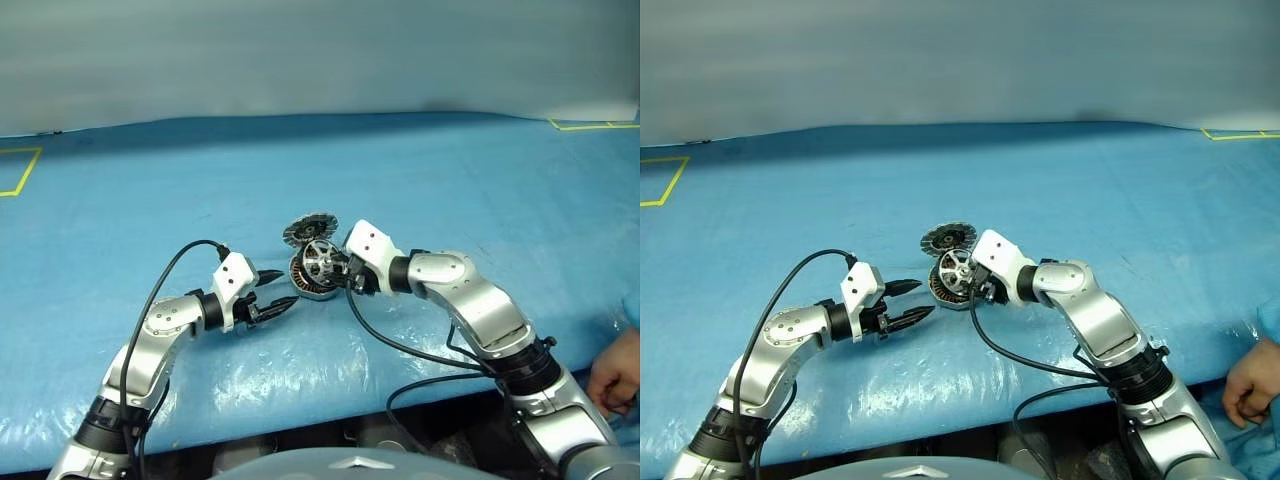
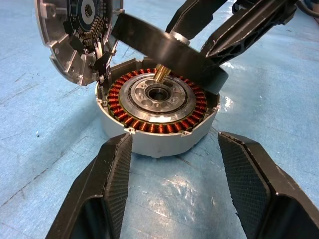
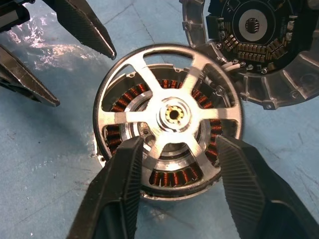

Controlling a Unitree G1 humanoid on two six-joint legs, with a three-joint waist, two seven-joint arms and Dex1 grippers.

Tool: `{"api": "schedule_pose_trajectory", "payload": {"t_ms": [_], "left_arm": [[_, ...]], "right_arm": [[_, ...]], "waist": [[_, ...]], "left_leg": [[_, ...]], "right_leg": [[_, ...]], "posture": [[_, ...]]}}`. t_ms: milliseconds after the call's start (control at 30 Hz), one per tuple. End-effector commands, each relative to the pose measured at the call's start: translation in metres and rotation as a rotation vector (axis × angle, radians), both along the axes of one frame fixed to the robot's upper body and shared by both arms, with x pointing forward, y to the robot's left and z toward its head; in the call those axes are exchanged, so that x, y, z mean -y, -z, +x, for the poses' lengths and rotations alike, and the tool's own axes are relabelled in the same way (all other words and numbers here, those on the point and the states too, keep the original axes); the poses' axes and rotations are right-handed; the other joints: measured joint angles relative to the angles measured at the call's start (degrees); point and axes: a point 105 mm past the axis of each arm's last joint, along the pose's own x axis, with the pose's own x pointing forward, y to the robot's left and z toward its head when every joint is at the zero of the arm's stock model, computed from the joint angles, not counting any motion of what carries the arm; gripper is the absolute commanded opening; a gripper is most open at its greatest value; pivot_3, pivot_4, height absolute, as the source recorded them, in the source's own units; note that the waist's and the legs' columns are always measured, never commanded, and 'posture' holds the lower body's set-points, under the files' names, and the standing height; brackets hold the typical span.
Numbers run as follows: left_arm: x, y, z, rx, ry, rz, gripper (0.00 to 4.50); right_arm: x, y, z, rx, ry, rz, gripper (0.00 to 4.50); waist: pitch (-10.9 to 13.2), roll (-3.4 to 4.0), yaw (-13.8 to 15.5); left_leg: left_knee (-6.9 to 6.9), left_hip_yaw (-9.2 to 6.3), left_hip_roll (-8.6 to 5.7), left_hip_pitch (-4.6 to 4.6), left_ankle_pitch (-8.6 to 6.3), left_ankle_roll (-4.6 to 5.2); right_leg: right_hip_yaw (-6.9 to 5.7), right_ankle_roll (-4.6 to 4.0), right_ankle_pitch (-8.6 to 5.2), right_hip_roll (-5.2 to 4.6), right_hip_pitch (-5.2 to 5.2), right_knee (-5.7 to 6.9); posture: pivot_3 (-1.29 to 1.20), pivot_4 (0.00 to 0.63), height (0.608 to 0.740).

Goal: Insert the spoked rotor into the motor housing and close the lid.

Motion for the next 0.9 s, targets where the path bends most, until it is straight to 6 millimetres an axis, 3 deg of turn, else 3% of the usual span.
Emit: {"api": "schedule_pose_trajectory", "payload": {"t_ms": [33,200,400,433,567,667,900], "left_arm": [[0.003,-0.005,0.001,0.033,0.009,-0.007,2.93],[0.0,-0.004,0.002,0.029,0.004,-0.004,2.93],[-0.003,-0.008,0.001,0.044,-0.012,-0.021,2.93],[-0.003,-0.008,0.001,0.048,-0.014,-0.025,2.93],[-0.003,-0.011,-0.001,0.053,-0.022,-0.047,2.93],[-0.005,-0.01,-0.002,0.046,-0.026,-0.042,2.93],[-0.003,-0.007,-0.001,0.034,-0.024,-0.045,2.93]], "right_arm": [[-0.003,-0.012,-0.002,0.04,-0.029,0.024,2.88],[-0.001,-0.028,-0.002,0.089,-0.05,0.068,2.88],[0.002,-0.064,-0.022,0.132,-0.09,0.262,2.88],[0.004,-0.064,-0.026,0.127,-0.084,0.269,2.88],[0.016,-0.055,-0.039,0.104,-0.018,0.298,1.61],[0.029,-0.035,-0.048,0.037,0.104,0.326,0.65],[0.04,0.001,-0.054,-0.033,0.265,0.291,0.65]], "waist": [[0.0,0.0,-0.02],[0.0,0.0,-0.03],[0.0,0.0,0.17],[0.0,0.0,0.24],[0.0,0.0,0.36],[-0.01,-0.01,0.41],[-0.01,-0.02,0.18]], "left_leg": [[0.0,0.0,0.0,0.0,0.0,0.0],[0.0,0.0,0.0,0.0,0.0,0.0],[-0.01,-0.05,0.02,-0.01,-0.01,0.01],[-0.01,-0.05,0.03,-0.01,-0.02,0.02],[-0.01,-0.03,0.0,-0.02,-0.04,0.05],[-0.01,-0.03,0.01,-0.02,-0.03,0.05],[0.0,0.02,-0.01,0.05,-0.01,0.03]], "right_leg": [[0.0,0.0,0.0,0.0,0.0,0.0],[0.0,0.0,0.0,0.0,0.0,0.01],[-0.03,0.0,0.0,0.0,0.01,-0.02],[-0.04,0.01,0.0,0.0,0.01,-0.03],[-0.03,0.01,-0.01,-0.04,0.03,-0.05],[-0.02,-0.05,-0.04,-0.05,0.02,-0.03],[0.06,-0.2,-0.14,-0.03,0.04,0.0]], "posture": [[0.0,0.15,0.74],[0.0,0.15,0.74],[0.0,0.15,0.74],[0.0,0.15,0.74],[0.0,0.15,0.74],[0.0,0.15,0.74],[0.0,0.15,0.74]]}}
